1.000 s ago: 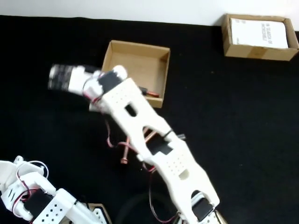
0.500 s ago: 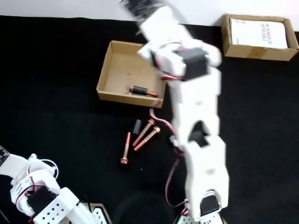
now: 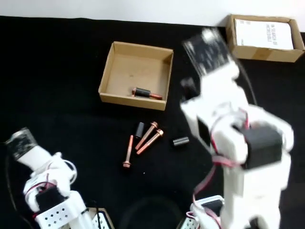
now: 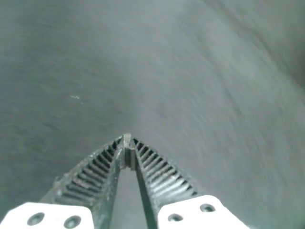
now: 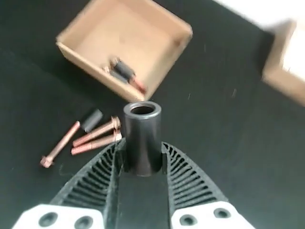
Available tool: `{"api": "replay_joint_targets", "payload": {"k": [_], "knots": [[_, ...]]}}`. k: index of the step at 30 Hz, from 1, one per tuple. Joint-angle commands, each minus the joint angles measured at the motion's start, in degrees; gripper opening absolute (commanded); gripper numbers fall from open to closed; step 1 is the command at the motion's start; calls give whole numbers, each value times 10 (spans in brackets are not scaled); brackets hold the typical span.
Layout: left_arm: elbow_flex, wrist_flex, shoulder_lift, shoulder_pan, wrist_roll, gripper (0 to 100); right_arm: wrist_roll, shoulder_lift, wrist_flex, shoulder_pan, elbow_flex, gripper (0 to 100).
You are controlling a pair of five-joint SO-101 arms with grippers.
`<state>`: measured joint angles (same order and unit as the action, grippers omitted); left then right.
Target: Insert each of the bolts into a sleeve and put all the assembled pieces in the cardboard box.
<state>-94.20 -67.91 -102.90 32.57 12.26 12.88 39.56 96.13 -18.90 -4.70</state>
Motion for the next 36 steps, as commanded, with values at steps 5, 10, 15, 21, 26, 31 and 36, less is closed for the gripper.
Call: {"api": "replay_joint_targets", "payload": {"k": [5, 10, 15, 21, 26, 31, 36], "knots": [[95, -11, 3, -131, -39, 10, -48, 261, -211, 166, 444, 6], [198, -44, 4, -223, -46, 10, -44, 372, -346, 294, 695, 6], [236, -69, 79, -313, -47, 10, -30, 479, -450, 328, 832, 6], [315, -69, 312, -423, -37, 10, -15, 590, -502, 370, 940, 6], [431, -69, 514, -492, 28, 10, 12, 655, -504, 412, 1019, 6], [468, -86, 659, -589, 77, 10, 10, 655, -505, 429, 1062, 6], [470, -81, 735, -683, 127, 10, 3, 654, -521, 444, 1083, 6]]}}
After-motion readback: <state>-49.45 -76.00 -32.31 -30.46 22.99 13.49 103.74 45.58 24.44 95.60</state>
